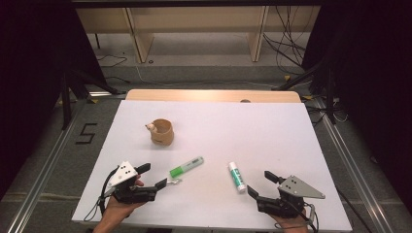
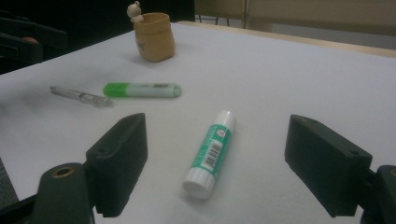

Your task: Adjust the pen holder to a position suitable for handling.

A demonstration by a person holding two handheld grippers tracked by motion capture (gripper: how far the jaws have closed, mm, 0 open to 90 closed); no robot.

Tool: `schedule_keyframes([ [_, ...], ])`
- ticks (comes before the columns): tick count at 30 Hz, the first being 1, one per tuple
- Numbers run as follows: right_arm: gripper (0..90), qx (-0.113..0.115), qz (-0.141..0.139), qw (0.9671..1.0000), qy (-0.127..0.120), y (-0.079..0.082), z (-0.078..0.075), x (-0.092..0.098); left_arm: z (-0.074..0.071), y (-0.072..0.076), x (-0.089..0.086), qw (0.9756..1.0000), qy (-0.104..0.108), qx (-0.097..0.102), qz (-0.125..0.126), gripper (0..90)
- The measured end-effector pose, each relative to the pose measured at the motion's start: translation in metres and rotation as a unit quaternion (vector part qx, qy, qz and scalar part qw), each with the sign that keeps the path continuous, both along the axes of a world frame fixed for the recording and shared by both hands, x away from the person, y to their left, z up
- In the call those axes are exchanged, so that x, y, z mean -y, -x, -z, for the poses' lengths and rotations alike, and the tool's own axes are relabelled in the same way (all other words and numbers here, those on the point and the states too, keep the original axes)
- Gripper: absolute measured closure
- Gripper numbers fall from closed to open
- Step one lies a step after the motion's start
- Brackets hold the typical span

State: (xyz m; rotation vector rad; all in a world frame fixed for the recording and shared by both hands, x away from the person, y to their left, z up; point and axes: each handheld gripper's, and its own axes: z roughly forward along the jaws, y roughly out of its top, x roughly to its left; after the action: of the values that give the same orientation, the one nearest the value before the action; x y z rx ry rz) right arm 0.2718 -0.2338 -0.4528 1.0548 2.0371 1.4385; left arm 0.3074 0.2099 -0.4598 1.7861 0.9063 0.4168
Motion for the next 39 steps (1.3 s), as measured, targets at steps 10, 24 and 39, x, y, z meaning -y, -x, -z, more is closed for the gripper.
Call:
schedule_keyframes([
  [10,22.7,0.000,0.001,1.0000,0.000,-0.001,0.000,0.000,-0.001,-0.002,-0.001,0.9999,-0.003,-0.010,-0.009,15.4],
  [24,22.8,0.002,0.005,1.0000,0.002,-0.002,0.001,0.000,-0.007,-0.019,-0.008,0.9973,-0.016,-0.018,-0.069,17.6],
  [39,23.6,0.007,0.006,1.0000,0.003,-0.001,0.001,-0.001,-0.014,-0.056,-0.024,0.9858,-0.031,-0.031,-0.162,62.0],
])
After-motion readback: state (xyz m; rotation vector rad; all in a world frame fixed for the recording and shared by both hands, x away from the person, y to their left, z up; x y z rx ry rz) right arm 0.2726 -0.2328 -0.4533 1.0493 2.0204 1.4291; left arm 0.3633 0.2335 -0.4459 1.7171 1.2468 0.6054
